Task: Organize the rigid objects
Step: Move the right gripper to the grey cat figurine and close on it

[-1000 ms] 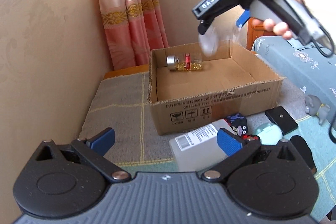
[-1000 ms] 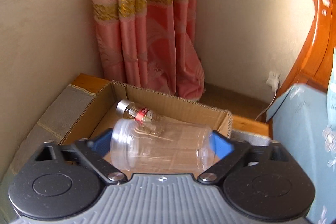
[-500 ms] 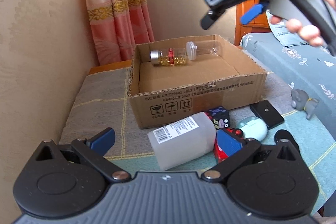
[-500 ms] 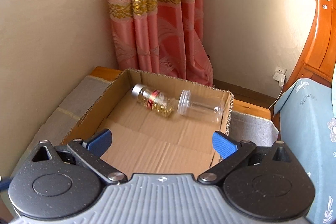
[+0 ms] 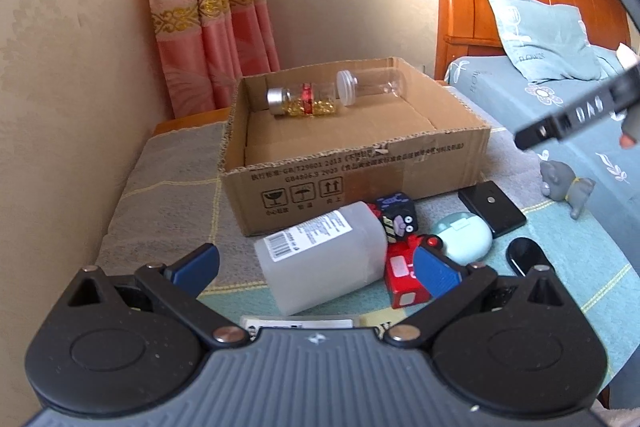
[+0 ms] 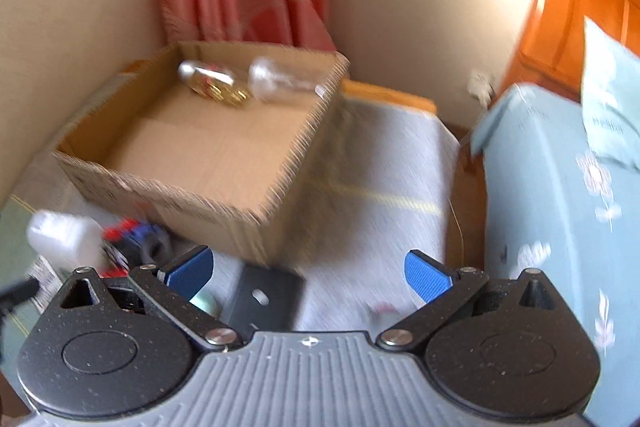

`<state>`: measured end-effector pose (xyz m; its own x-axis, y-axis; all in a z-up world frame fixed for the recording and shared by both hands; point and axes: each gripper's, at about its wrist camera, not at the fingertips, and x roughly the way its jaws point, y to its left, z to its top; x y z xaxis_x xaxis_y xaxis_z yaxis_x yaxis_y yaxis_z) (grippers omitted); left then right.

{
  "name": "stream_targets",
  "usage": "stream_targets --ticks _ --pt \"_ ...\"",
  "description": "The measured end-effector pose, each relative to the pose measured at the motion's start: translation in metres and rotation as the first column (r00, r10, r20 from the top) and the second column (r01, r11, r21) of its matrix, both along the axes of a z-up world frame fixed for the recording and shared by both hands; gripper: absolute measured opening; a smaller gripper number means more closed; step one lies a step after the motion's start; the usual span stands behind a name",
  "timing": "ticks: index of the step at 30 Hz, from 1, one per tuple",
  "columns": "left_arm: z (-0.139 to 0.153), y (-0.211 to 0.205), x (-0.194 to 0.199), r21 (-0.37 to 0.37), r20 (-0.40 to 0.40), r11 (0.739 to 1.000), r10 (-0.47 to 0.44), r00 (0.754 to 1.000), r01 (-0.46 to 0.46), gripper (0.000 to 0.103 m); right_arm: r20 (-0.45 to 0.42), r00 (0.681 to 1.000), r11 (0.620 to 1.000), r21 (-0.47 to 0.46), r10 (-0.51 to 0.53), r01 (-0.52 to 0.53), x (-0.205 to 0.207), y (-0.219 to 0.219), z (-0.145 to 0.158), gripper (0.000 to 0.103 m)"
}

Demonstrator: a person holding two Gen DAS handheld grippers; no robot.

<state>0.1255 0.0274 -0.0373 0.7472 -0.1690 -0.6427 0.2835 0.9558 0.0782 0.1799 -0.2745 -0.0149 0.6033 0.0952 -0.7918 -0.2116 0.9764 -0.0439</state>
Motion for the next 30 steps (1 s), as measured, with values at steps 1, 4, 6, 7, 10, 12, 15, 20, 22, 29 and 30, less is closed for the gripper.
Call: stream_targets --ticks 1,4,6,7,10,12,15,20,22,29,30 --pt "-0.001 -0.002 0.0 0.002 -0.002 1.0 -0.003 1.0 0.003 0.102 0.004 1.0 1.0 -0.013 -0.019 0.019 -0.004 -0.007 -0.007 0.103" --pt "-0.003 -0.007 -0.002 0.01 -0.009 1.0 -0.017 1.0 0.017 0.102 -0.005 0.999 0.999 -0.002 -0.045 0.045 -0.016 -0.024 -0.025 0.103" --pt "-0.003 -0.011 -0.003 0.019 -0.013 1.0 -0.024 1.0 0.024 0.102 -0.017 0.998 0.998 0.02 -0.059 0.059 -0.021 -0.034 -0.034 0.103" --pt "-0.004 -0.012 -0.003 0.024 -0.014 0.999 -0.027 1.0 0.027 0.102 -0.023 0.998 0.998 0.031 -0.062 0.063 -0.023 -0.039 -0.039 0.103" --pt "-0.005 -0.016 -0.003 0.036 -0.02 0.999 -0.028 0.999 0.028 0.102 -0.033 0.997 0.996 0.051 -0.071 0.073 -0.026 -0.048 -0.05 0.103" --pt "-0.005 -0.019 -0.002 0.043 -0.022 0.999 -0.028 0.999 0.029 0.102 -0.038 0.997 0.995 0.076 -0.065 0.067 -0.027 -0.05 -0.054 0.103" --pt "-0.005 -0.023 -0.002 0.054 -0.025 0.998 -0.03 0.999 0.032 0.102 -0.032 0.998 0.995 0.089 -0.051 0.054 -0.029 -0.051 -0.059 0.103" --pt "-0.004 -0.031 -0.002 0.081 -0.026 0.996 -0.039 0.999 0.041 0.102 -0.024 0.999 0.998 0.058 -0.03 0.031 -0.025 -0.05 -0.068 0.093" --pt "-0.004 -0.034 -0.002 0.086 -0.026 0.995 -0.042 0.999 0.045 0.102 -0.023 0.999 0.998 0.051 -0.033 0.034 -0.024 -0.052 -0.07 0.089" --pt "-0.004 -0.037 0.0 0.113 -0.032 0.992 -0.049 0.998 0.053 0.102 -0.019 0.998 0.998 0.01 -0.058 0.058 -0.021 -0.054 -0.077 0.072" --pt "-0.004 -0.037 0.0 0.117 -0.03 0.992 -0.049 0.998 0.052 0.102 -0.01 0.998 0.998 0.0 -0.063 0.063 -0.021 -0.054 -0.077 0.07"
